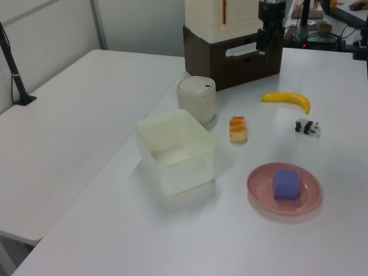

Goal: Slide the drawer open
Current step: 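Move the gripper toward the white handle of the brown drawer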

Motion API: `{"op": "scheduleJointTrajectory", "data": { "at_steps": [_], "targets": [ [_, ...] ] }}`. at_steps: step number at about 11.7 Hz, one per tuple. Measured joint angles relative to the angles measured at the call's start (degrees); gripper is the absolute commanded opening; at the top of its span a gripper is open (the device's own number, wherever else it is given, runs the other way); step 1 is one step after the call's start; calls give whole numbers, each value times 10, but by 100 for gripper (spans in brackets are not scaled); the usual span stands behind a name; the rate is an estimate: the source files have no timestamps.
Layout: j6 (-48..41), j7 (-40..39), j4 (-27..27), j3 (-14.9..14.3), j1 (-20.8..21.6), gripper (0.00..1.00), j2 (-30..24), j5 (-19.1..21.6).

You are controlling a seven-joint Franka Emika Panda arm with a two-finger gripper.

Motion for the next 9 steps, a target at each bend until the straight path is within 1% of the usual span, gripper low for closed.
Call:
{"op": "scheduleJointTrajectory", "data": {
  "at_steps": [9],
  "targets": [
    [0,-5,0,0,0,100,0,0]
  ]
}}
